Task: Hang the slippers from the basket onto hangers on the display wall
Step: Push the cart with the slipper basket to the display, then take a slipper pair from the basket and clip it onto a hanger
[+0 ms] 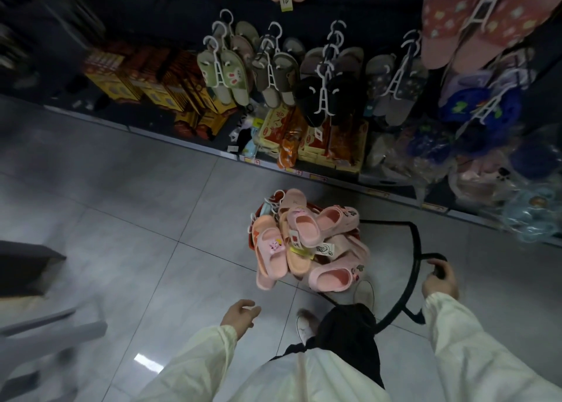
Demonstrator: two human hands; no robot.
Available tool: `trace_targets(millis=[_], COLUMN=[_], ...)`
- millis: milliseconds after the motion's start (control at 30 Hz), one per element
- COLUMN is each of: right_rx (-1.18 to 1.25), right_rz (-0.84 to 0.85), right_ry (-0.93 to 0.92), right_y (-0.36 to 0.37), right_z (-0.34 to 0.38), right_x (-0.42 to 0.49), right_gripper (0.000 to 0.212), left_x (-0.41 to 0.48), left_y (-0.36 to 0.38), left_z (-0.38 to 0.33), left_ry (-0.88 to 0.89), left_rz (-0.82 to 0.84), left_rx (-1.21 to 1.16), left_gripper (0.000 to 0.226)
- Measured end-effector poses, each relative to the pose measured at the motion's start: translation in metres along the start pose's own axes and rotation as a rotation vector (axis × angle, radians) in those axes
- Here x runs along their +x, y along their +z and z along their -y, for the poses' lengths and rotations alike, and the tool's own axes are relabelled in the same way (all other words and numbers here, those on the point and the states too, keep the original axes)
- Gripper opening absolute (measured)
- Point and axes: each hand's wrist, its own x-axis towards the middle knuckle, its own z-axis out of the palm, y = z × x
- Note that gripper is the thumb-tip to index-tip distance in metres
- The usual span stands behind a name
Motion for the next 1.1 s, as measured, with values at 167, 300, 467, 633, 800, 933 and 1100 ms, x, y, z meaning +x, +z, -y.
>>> trace_targets(millis=[167, 300, 467, 633, 800, 933, 1100], right_rx=[0.035, 0.003, -0.071, -0.128, -0.063, -0.059, -0.006], right_rz=[0.102, 0.201, 0.284, 0.323, 0.342, 0.339, 0.359], right_ry=[0.016, -0.017, -0.087, -0.117, -0.128, -0.113, -0.108], right_y=[0.044, 0.073, 0.093, 0.099, 0.104, 0.103, 0.092], right_z=[0.044, 0.076, 0.113, 0.152, 0.169, 0.18, 0.184], right_x=[0.015, 0.034, 0.061, 0.089, 0.112, 0.131, 0.151], right_gripper=[0.047, 0.049, 0.052, 0.048, 0.044, 0.043, 0.036], left_x=[-0.002, -0.006, -0.01, -0.004, 0.007, 0.017, 0.024], left_y=[-0.001, 0.0, 0.007, 0.014, 0.02, 0.025, 0.026], left_z=[-0.017, -0.031, -0.049, -0.085, -0.126, -0.153, -0.175], left_ry=[-0.001, 0.018, 0.012, 0.019, 0.054, 0.078, 0.093], left_rz=[-0.03, -0.058, -0.102, -0.15, -0.177, -0.164, -0.154], left_rx=[-0.042, -0.092, -0.197, -0.28, -0.336, -0.332, -0.301], left_gripper=[0.029, 0.027, 0.025, 0.024, 0.025, 0.03, 0.031])
